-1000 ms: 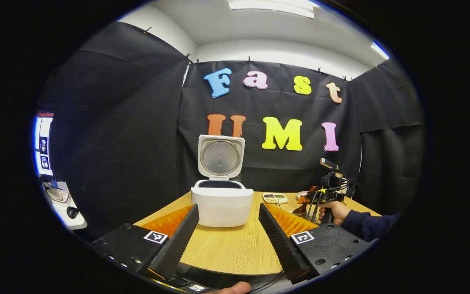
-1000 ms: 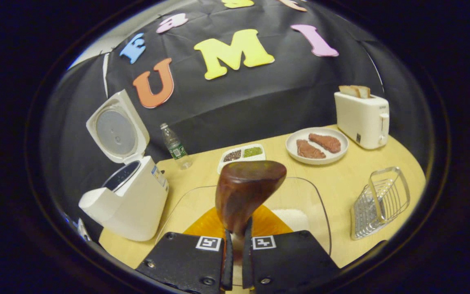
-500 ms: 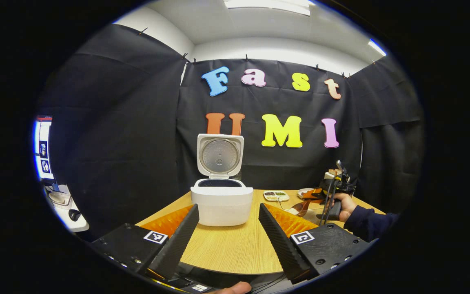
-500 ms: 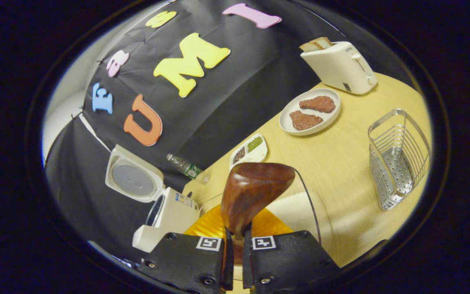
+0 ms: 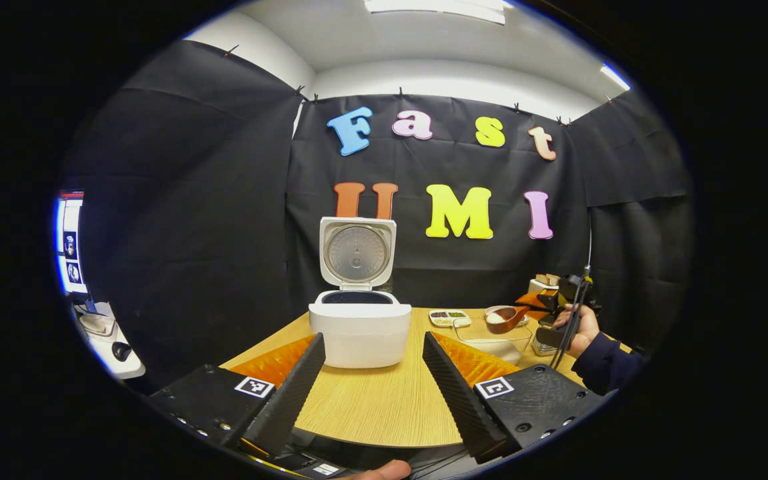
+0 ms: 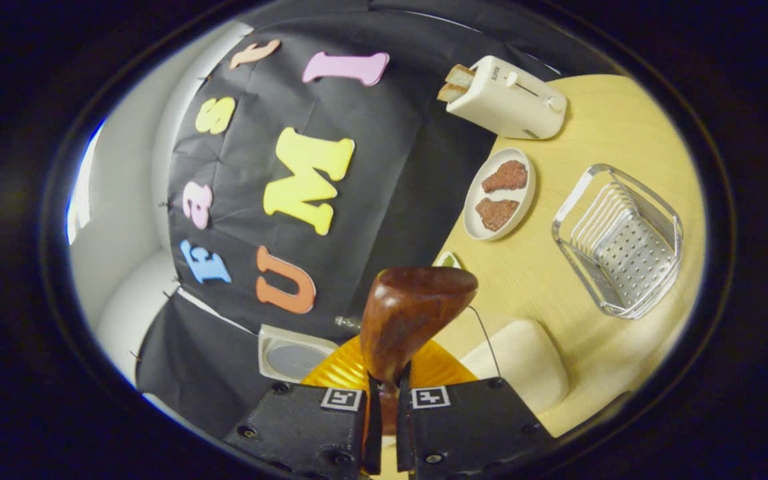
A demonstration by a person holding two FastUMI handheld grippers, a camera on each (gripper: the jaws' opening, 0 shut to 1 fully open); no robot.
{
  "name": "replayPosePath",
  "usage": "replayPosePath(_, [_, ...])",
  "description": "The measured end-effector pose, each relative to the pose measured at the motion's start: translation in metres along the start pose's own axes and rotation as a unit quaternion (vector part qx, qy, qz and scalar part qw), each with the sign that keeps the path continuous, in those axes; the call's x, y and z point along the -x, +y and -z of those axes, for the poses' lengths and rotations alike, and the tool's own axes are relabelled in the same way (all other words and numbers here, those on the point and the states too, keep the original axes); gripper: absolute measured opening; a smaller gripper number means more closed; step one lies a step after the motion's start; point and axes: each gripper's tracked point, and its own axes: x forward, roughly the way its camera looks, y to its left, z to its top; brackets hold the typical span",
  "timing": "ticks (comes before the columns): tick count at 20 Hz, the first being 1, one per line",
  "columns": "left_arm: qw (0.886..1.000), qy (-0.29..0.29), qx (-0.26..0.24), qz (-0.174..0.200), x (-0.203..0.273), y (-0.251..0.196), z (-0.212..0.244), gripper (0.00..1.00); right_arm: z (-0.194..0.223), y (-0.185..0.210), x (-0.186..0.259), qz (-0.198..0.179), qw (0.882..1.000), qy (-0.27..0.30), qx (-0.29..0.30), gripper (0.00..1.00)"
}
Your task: Close the left gripper, press the button to open the rice cooker; take a wooden spoon from the chopstick holder with the right hand, scoop a spoonful of rice and pour it into the rice cooker, then put the wooden spoon back into the chopstick holder.
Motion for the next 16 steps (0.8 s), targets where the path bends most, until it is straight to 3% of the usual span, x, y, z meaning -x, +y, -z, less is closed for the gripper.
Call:
replayPosePath(2, [1.000, -0.002, -0.002, 0.001, -0.001, -0.003, -0.003, 0.94, -0.017, 0.011, 0.007, -0.036, 0.997, -0.023, -0.058, 0.13])
replayPosePath(4, [1.000, -0.002, -0.002, 0.005, -0.002, -0.007, -0.004, 0.94, -0.012, 0.016, 0.010, -0.045, 0.995, -0.008, -0.084, 0.13])
replayPosePath(11, [1.000, -0.012, -0.008, 0.007, 0.005, -0.010, -0.014, 0.94, -0.004, 0.056, 0.016, -0.064, 0.995, 0.008, -0.079, 0.13])
replayPosePath(16, [0.999, -0.028, -0.015, 0.012, 0.008, 0.000, -0.025, 0.94, 0.022, 0.100, -0.002, -0.080, 0.994, 0.036, -0.065, 0.13])
